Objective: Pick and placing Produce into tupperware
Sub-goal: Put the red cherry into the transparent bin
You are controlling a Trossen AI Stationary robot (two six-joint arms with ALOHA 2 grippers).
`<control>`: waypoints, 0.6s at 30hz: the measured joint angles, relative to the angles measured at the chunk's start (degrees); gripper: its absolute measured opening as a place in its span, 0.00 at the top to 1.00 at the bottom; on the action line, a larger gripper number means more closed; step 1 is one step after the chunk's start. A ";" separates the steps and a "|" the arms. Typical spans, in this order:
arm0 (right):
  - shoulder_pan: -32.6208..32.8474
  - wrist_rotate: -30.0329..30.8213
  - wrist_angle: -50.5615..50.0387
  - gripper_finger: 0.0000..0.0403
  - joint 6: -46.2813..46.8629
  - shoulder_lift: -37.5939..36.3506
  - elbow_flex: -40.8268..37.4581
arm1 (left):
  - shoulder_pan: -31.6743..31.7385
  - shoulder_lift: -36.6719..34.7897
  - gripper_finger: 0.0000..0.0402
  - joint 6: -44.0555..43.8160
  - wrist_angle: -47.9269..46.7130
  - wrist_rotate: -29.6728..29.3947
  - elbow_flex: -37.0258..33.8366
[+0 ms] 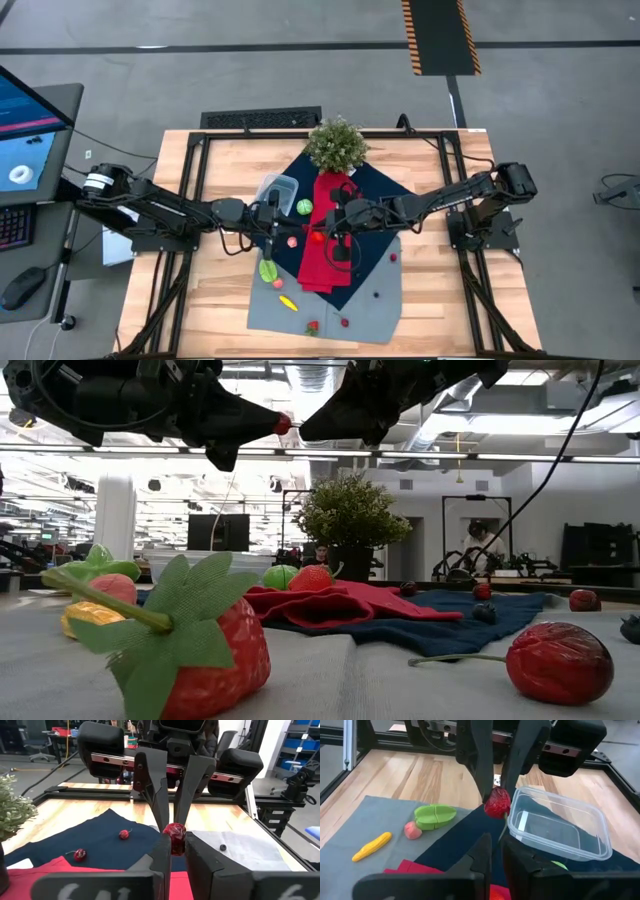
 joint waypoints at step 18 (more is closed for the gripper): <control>1.25 2.16 -11.02 0.69 2.97 0.00 -0.04 | 0.04 -0.02 0.92 0.11 -5.00 -11.44 -0.02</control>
